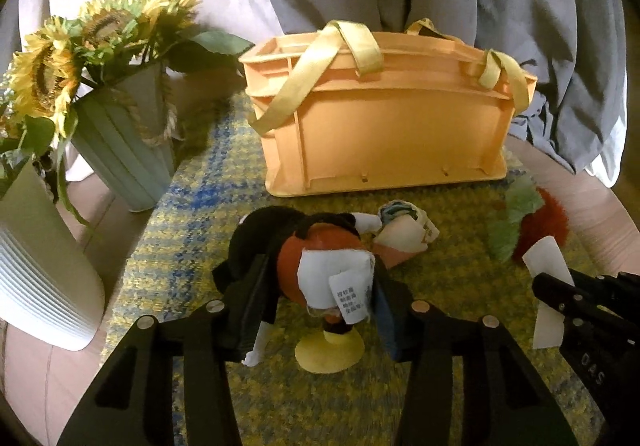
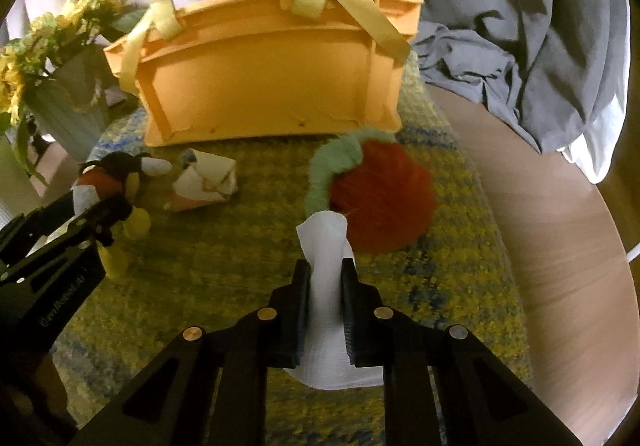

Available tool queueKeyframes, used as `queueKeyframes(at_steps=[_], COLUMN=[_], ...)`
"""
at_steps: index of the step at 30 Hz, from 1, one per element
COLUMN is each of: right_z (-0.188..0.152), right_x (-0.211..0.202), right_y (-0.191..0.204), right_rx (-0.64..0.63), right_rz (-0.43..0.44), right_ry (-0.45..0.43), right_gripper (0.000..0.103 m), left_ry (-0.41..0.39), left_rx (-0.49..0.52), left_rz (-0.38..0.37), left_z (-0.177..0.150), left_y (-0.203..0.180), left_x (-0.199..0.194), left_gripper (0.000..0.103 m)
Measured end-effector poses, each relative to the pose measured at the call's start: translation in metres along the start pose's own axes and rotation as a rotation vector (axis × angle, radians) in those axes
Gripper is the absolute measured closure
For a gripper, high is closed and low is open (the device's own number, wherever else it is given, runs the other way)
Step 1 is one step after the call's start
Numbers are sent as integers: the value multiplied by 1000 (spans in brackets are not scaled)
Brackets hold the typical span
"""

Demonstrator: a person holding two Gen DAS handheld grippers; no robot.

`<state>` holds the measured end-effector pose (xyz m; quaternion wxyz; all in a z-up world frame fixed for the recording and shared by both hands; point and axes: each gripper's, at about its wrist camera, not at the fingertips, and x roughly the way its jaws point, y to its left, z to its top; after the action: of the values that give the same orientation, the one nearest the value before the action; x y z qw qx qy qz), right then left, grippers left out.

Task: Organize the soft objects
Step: 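Grasp the Mickey plush with the left tool while the right tool grasps the white cloth, then lift and carry the Mickey plush and white cloth over the orange crate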

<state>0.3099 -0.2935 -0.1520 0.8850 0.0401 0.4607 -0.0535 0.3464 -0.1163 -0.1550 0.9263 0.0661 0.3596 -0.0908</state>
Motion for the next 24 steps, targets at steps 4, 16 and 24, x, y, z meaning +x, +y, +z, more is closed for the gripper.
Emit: queueKeyframes(at_steps=[4,16,24], right_z=[0,12,29], right_x=[-5,-36,-59], right_y=[2,15,19], right_rx=[3,-17,-21], right_rz=[21,56,84], right_ry=[-12,-109,-188], right_gripper=[88,88,88], left_ry=[-9,-84,-120], left_rx=[2,-16,-29], left_rz=[5,-1,-54], left_z=[1,10,26], left_y=[2,10,15], left_x=[-9,-40,-62], left_gripper=[57,58,58])
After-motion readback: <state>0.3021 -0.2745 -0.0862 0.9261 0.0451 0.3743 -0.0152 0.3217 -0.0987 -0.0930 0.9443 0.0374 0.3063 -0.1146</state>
